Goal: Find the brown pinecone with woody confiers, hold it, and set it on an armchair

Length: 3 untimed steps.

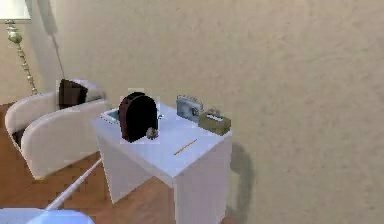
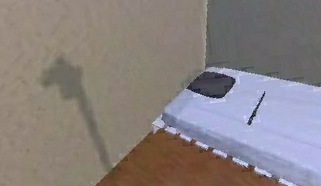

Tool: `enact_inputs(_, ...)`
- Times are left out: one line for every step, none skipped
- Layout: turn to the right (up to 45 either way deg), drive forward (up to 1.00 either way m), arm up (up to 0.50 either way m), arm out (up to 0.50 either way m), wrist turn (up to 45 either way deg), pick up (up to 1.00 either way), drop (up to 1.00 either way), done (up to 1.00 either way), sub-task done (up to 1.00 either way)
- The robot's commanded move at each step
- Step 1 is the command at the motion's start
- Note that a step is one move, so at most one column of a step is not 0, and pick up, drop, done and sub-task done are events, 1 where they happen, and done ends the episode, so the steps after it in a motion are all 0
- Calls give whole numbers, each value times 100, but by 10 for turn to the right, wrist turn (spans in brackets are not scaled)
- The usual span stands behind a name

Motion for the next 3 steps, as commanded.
enact_inputs(-450,0,0,0,0,0,0,0,0)
enact_inputs(-450,0,0,0,0,0,0,0,0)
enact_inputs(-90,0,0,0,0,0,0,0,0)
